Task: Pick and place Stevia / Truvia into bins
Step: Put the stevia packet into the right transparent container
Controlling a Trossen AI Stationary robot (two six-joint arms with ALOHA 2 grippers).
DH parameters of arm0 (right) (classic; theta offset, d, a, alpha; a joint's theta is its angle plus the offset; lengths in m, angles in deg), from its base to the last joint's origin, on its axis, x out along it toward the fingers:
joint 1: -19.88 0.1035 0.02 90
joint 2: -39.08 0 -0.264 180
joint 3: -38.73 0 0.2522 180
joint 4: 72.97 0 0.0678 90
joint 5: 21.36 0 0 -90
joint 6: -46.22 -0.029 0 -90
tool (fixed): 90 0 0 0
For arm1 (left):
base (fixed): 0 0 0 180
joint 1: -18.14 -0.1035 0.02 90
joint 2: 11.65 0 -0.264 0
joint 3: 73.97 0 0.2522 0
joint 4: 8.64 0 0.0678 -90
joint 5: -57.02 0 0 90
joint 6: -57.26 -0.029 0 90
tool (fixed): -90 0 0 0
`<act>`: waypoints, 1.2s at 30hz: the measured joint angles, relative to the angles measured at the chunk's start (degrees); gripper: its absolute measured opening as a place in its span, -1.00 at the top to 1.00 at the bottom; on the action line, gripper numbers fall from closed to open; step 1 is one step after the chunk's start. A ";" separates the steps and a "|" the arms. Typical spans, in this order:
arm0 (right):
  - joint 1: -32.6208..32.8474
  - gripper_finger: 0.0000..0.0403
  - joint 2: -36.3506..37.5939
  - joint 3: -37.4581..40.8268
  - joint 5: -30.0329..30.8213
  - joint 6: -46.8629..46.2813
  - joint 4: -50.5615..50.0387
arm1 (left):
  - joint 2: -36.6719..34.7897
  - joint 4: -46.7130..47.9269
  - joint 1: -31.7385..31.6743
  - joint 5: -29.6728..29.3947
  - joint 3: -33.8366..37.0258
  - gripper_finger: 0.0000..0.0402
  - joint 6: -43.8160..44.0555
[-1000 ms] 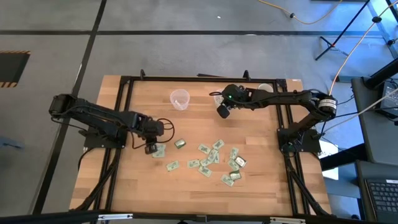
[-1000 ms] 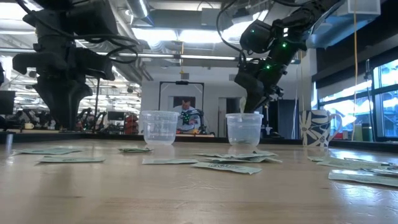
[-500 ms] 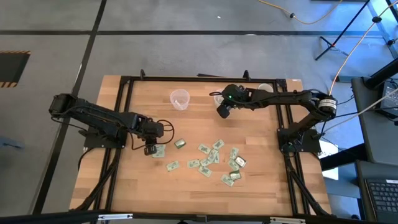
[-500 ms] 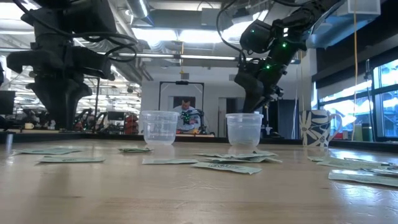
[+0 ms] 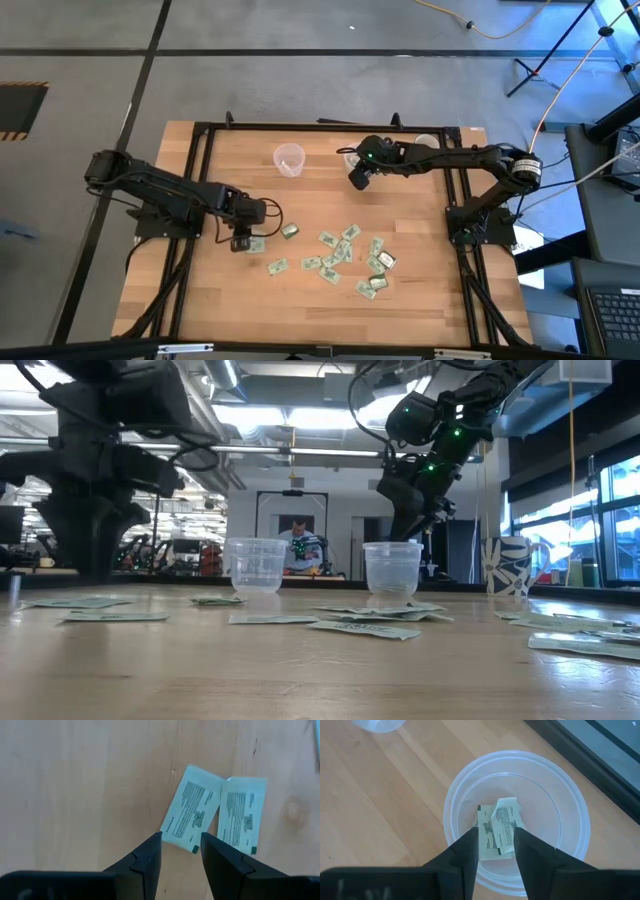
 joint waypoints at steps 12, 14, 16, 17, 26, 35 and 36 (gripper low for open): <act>0.01 0.37 0.00 0.00 0.00 0.02 -0.01 | 7.47 -0.17 -0.02 0.11 -0.24 0.50 -0.19; 0.02 0.37 0.00 0.00 0.01 0.02 0.00 | 8.02 0.07 -0.02 -0.25 -0.24 0.54 -0.19; 0.00 0.37 0.00 0.00 0.00 0.02 0.00 | 8.16 0.04 -0.02 -0.56 -0.24 0.58 -0.17; 0.02 0.37 0.00 0.02 -0.01 0.02 0.00 | 8.18 0.02 -0.02 -0.63 -0.22 0.60 -0.17; 0.00 0.37 0.00 0.01 0.01 0.20 0.00 | 8.25 -0.26 -0.02 -0.79 -0.17 0.75 -0.26; 0.01 0.37 0.00 0.01 -0.01 0.22 0.01 | 7.81 -0.39 -0.02 -0.72 -0.04 0.96 -1.68; 0.01 0.37 0.00 0.01 -0.01 0.22 0.02 | 7.56 -0.44 -0.02 -0.74 0.01 0.96 -1.68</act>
